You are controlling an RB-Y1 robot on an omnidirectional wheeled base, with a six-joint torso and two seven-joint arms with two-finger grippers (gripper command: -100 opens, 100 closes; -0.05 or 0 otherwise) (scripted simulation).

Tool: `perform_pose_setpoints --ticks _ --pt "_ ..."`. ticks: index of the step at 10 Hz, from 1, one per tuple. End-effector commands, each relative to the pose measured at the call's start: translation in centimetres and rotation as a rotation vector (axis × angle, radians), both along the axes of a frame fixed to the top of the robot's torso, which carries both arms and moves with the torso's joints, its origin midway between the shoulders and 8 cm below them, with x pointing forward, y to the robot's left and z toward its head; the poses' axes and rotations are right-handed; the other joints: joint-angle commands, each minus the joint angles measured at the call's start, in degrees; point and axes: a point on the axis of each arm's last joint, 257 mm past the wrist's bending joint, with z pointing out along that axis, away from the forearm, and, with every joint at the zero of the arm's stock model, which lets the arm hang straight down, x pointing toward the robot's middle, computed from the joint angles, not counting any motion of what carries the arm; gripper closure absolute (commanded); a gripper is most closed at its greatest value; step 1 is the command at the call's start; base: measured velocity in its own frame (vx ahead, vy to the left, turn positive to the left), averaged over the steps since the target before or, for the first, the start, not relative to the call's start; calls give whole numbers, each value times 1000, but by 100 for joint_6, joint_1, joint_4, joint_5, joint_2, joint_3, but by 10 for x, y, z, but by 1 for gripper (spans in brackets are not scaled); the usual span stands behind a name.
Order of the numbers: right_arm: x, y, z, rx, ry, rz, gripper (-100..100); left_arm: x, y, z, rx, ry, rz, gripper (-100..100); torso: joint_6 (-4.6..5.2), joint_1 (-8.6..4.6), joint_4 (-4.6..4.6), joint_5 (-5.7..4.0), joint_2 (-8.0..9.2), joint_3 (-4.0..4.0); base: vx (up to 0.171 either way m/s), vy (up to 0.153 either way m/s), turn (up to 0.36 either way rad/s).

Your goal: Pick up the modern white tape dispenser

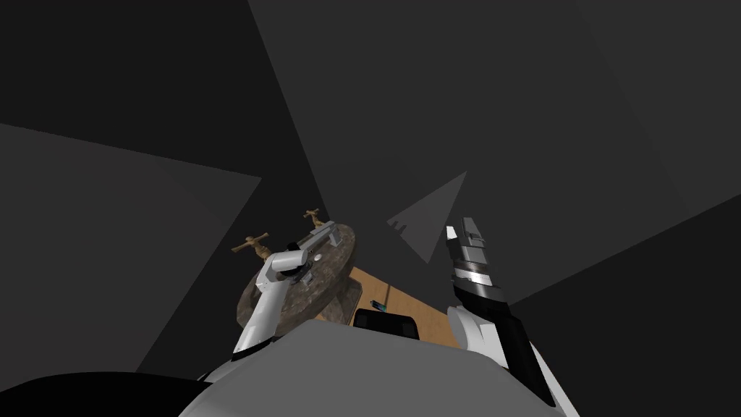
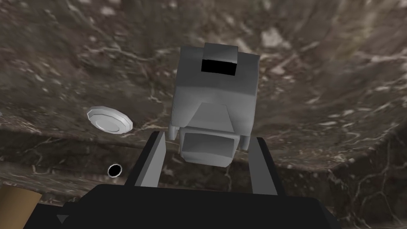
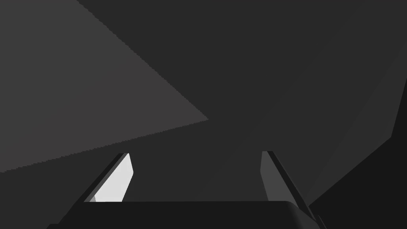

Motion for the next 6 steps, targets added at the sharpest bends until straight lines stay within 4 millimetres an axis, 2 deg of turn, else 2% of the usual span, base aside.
perform_pose_setpoints --ticks 1,2,4,5,6 --pt "0 0 0 0 0 0 0 0 0 0 0 0 0 0 0 0 0 0 0 0 0 0 0" --pt "0 0 0 0 0 0 0 -2 -1 8 -2 3 -1 100 0 0 0 0 0 0 12 -12 13" --pt "0 0 0 0 0 0 0 -5 -1 15 -3 6 -3 100 -1 -11 0 -4 -4 -1 17 -21 9" --pt "0 0 0 0 0 0 0 -3 -1 13 -2 2 -2 100 0 -13 0 -5 -4 -2 7 -8 2" --pt "0 0 0 0 0 0 0 -4 -1 13 -2 4 -2 0 0 -8 -1 -3 -3 -2 0 0 0"
